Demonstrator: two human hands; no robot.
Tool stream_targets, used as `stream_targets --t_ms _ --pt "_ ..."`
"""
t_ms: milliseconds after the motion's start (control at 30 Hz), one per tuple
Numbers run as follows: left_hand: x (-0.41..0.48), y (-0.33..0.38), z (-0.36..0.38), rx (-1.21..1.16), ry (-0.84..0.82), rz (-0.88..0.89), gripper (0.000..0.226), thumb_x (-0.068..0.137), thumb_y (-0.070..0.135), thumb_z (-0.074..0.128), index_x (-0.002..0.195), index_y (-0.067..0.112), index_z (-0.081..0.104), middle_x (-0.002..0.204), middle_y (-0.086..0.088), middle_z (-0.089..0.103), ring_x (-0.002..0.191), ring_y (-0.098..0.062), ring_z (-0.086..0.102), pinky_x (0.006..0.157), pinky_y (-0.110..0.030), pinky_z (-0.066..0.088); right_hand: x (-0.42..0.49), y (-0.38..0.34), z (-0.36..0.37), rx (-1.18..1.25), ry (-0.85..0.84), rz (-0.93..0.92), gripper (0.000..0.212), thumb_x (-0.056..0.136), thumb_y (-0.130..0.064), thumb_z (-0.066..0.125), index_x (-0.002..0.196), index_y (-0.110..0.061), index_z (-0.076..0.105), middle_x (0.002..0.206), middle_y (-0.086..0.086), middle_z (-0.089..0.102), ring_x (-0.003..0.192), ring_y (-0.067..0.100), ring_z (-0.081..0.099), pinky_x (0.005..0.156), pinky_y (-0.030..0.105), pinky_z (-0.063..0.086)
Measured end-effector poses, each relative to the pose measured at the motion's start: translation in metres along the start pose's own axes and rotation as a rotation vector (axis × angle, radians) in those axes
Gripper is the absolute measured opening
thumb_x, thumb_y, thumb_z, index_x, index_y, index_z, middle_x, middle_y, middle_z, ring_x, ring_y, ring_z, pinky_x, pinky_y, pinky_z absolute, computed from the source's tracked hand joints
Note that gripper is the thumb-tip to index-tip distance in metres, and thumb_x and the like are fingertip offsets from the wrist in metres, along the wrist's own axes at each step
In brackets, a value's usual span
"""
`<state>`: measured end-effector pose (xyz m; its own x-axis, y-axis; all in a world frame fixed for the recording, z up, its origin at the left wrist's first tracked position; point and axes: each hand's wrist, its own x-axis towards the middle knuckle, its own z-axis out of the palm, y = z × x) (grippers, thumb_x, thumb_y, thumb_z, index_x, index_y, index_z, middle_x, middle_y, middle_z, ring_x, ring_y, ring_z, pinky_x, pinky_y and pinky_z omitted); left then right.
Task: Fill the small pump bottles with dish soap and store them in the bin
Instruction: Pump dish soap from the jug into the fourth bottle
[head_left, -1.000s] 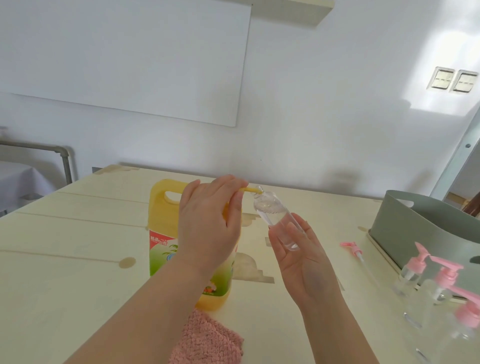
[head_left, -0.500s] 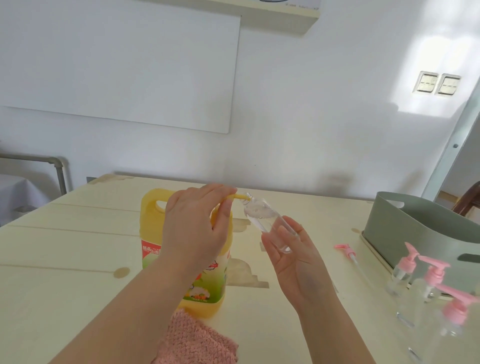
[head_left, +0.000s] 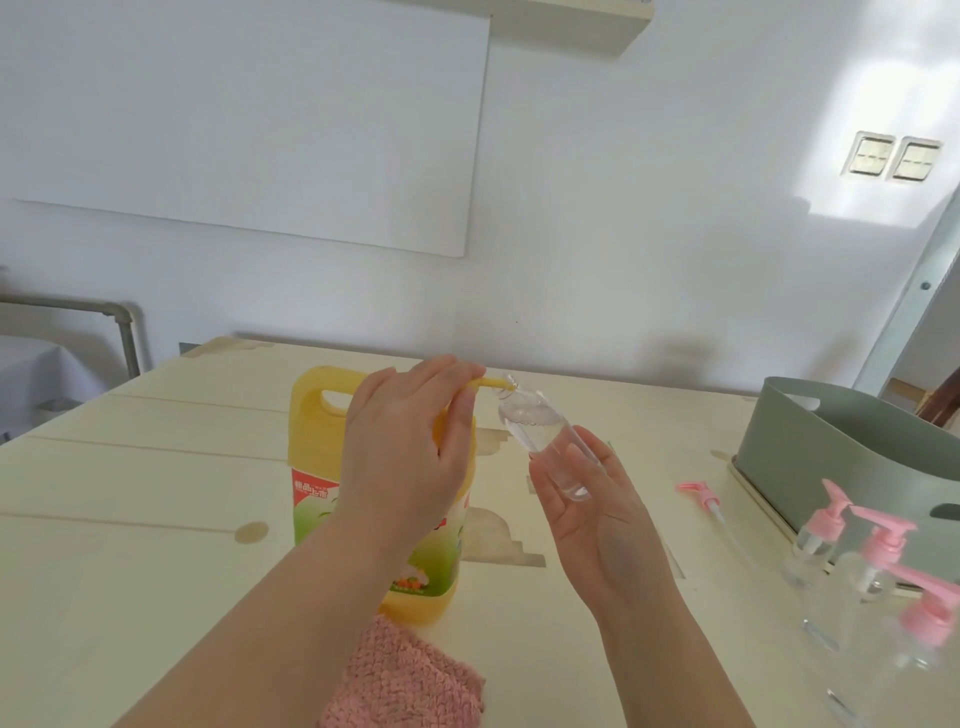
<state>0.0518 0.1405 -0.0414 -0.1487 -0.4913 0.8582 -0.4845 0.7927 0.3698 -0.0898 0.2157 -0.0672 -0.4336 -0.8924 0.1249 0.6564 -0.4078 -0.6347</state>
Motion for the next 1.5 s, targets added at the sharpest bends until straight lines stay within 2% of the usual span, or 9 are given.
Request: stream_targets --t_ms 267,400,567,700,767,867,1000,1267,1500 --pt "-0.006 -0.001 0.004 0.042 -0.021 -0.023 0.030 0.095 0.032 0.039 0.110 0.029 0.065 0.111 0.015 0.066 0.107 -0.002 0.055 0.112 -0.034 0.020 -0.001 0.005 -0.003 0.015 0.029 0.016 0.046 0.062 -0.011 0.073 0.105 -0.007 0.059 0.102 0.008 0.064 0.078 0.018 0.070 0.074 0.028 0.059" --pt "-0.004 0.002 -0.001 0.047 -0.059 -0.046 0.036 0.093 0.037 0.035 0.111 0.031 0.065 0.111 0.016 0.066 0.107 -0.002 0.055 0.112 -0.032 0.018 -0.004 0.001 -0.001 0.001 0.028 0.004 0.040 0.069 -0.007 0.068 0.107 -0.006 0.058 0.104 0.009 0.063 0.077 0.019 0.071 0.081 0.033 0.059" --pt "0.006 0.009 -0.014 0.029 -0.068 -0.045 0.036 0.091 0.039 0.038 0.111 0.030 0.067 0.112 0.014 0.066 0.104 -0.009 0.055 0.099 -0.027 0.029 -0.009 -0.006 0.005 0.001 0.000 0.003 0.036 0.073 -0.005 0.064 0.108 -0.006 0.057 0.106 0.010 0.064 0.076 0.020 0.071 0.080 0.032 0.059" --pt "0.012 0.014 -0.019 -0.004 -0.041 -0.043 0.034 0.090 0.036 0.042 0.110 0.028 0.069 0.112 0.013 0.066 0.099 0.005 0.046 0.092 -0.016 0.025 -0.008 -0.009 0.011 -0.002 -0.011 -0.013 0.040 0.070 -0.006 0.066 0.109 -0.005 0.057 0.106 0.009 0.066 0.079 0.020 0.072 0.078 0.030 0.059" --pt "0.012 0.014 -0.019 -0.040 -0.047 -0.081 0.035 0.089 0.040 0.043 0.109 0.030 0.069 0.112 0.016 0.066 0.099 0.009 0.042 0.093 -0.016 0.025 -0.008 -0.008 0.011 0.006 -0.012 -0.014 0.038 0.072 -0.006 0.064 0.110 -0.005 0.057 0.105 0.009 0.066 0.078 0.019 0.071 0.079 0.030 0.059" --pt "0.010 0.012 -0.015 -0.060 -0.033 -0.111 0.033 0.090 0.041 0.043 0.107 0.031 0.069 0.111 0.017 0.066 0.105 0.000 0.052 0.100 -0.023 0.027 -0.007 -0.006 0.009 0.008 -0.005 -0.011 0.038 0.072 -0.005 0.065 0.110 -0.005 0.057 0.105 0.010 0.065 0.077 0.020 0.071 0.077 0.030 0.060" --pt "0.003 0.012 -0.005 -0.087 -0.033 -0.184 0.033 0.092 0.042 0.040 0.108 0.033 0.068 0.112 0.020 0.065 0.111 0.004 0.054 0.116 -0.031 0.011 -0.005 -0.002 0.005 0.014 0.007 -0.016 0.034 0.072 -0.005 0.064 0.106 -0.005 0.058 0.101 0.008 0.065 0.074 0.020 0.071 0.078 0.031 0.060" --pt "-0.001 0.005 0.001 -0.047 -0.053 -0.141 0.038 0.091 0.046 0.033 0.107 0.035 0.066 0.107 0.020 0.066 0.105 0.003 0.056 0.116 -0.031 0.008 -0.006 0.001 -0.001 0.010 0.026 -0.004 0.034 0.072 -0.005 0.065 0.105 -0.006 0.058 0.099 0.007 0.064 0.072 0.018 0.070 0.084 0.034 0.057" --pt "0.002 0.014 -0.011 -0.050 -0.102 -0.186 0.036 0.089 0.044 0.037 0.108 0.035 0.066 0.110 0.021 0.064 0.109 0.001 0.053 0.116 -0.030 0.007 -0.009 -0.002 0.005 0.005 0.026 -0.008 0.034 0.071 -0.004 0.065 0.104 -0.005 0.058 0.099 0.007 0.062 0.070 0.017 0.070 0.085 0.035 0.057"
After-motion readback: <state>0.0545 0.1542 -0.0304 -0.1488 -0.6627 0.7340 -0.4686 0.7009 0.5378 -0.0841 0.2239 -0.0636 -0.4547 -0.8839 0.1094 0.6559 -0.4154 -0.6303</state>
